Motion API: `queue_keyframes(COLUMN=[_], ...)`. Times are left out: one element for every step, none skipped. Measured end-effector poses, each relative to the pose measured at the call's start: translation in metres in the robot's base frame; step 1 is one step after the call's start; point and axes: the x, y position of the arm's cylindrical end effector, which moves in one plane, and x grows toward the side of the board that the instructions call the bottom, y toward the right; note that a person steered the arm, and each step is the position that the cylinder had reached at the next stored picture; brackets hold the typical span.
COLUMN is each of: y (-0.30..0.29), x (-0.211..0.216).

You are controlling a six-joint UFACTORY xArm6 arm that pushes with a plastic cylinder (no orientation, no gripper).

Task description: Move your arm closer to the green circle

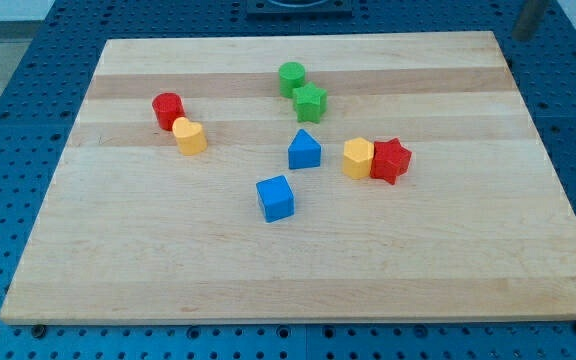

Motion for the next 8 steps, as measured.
queue_keyframes(y=[-0.005,-0.047,-0.106,-0.173,-0.238,-0.295,-0.335,-0.37], x=[0.0,0.0,0.005,0.011,0.014,0.017,0.017,0.029])
